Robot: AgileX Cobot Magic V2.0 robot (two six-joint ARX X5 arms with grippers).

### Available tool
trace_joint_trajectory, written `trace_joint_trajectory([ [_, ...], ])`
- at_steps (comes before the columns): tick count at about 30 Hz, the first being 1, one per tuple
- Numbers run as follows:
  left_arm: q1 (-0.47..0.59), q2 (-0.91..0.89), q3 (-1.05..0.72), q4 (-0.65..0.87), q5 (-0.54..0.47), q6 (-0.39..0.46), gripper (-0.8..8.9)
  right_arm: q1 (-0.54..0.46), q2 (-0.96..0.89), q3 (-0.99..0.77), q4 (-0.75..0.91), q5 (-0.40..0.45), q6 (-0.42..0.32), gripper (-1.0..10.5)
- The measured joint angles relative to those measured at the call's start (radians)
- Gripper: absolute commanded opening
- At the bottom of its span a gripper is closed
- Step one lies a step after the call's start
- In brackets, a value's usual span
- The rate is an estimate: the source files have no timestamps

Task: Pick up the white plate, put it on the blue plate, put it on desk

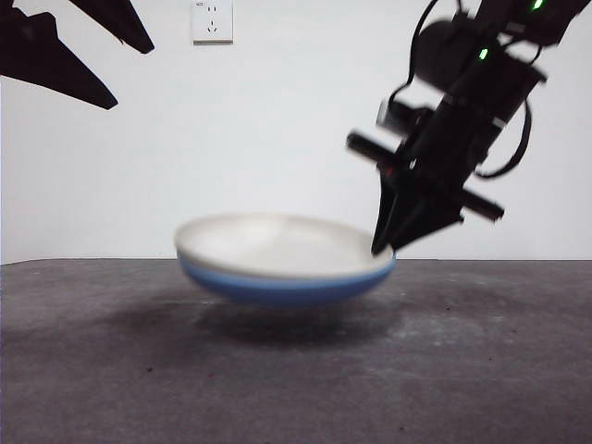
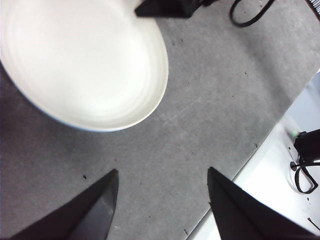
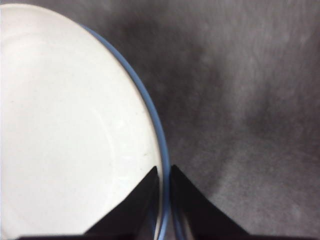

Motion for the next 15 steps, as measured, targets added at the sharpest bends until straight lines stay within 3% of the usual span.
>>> trace_joint_trajectory([
  [12,0.000,0.000,0.000,0.000,0.000,0.000,2.85,0.008,0.083,0.000,0.012,0.005,0.017,0.3],
  [15,0.000,0.000,0.000,0.000,0.000,0.000,2.85,0.008,0.083,0.000,0.011,0.002,0.017,1.8],
])
